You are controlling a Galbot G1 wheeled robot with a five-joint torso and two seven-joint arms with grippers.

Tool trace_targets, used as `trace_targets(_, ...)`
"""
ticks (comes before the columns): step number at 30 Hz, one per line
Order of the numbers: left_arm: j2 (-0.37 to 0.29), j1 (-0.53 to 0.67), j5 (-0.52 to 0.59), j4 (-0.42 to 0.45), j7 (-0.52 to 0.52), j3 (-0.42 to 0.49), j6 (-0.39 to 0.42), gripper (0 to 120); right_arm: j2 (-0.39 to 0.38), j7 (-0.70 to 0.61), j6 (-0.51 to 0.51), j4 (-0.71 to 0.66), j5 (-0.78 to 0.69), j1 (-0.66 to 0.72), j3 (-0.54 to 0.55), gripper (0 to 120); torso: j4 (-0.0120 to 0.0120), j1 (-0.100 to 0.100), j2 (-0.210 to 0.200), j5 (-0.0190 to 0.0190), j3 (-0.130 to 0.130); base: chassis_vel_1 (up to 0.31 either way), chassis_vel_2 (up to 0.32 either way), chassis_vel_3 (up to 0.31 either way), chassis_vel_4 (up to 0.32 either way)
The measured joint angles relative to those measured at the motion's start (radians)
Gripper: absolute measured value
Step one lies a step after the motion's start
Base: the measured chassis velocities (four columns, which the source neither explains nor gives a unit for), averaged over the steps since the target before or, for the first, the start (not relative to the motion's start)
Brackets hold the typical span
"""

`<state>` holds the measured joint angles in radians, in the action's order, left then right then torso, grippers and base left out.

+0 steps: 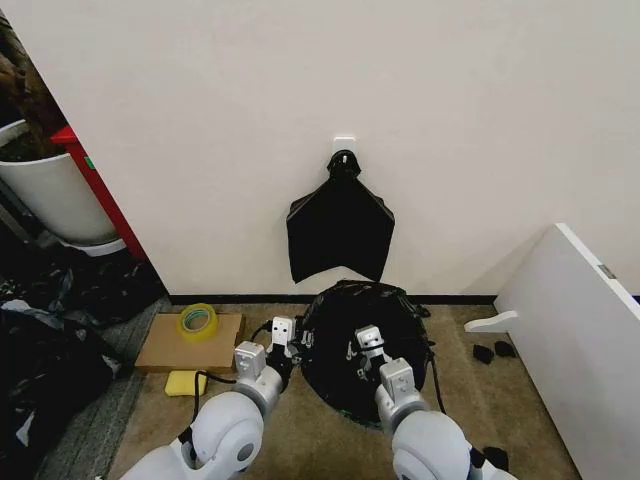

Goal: Place the garbage bag over the trash bin.

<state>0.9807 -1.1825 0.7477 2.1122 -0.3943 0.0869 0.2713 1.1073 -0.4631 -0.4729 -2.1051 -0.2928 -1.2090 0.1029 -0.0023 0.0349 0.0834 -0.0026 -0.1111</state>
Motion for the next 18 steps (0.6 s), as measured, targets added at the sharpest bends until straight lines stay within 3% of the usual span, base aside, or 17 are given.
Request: trace_targets(18,-0.013,-0.023,-0.047,0.029,0.02,0.018,-0.008,1,0.045,-0.03,-0.031,0.236,0.005,0.105,0.013,0,0.0,0.0,0.0,0.0001,0.0,0.0,0.0,0.0,0.0)
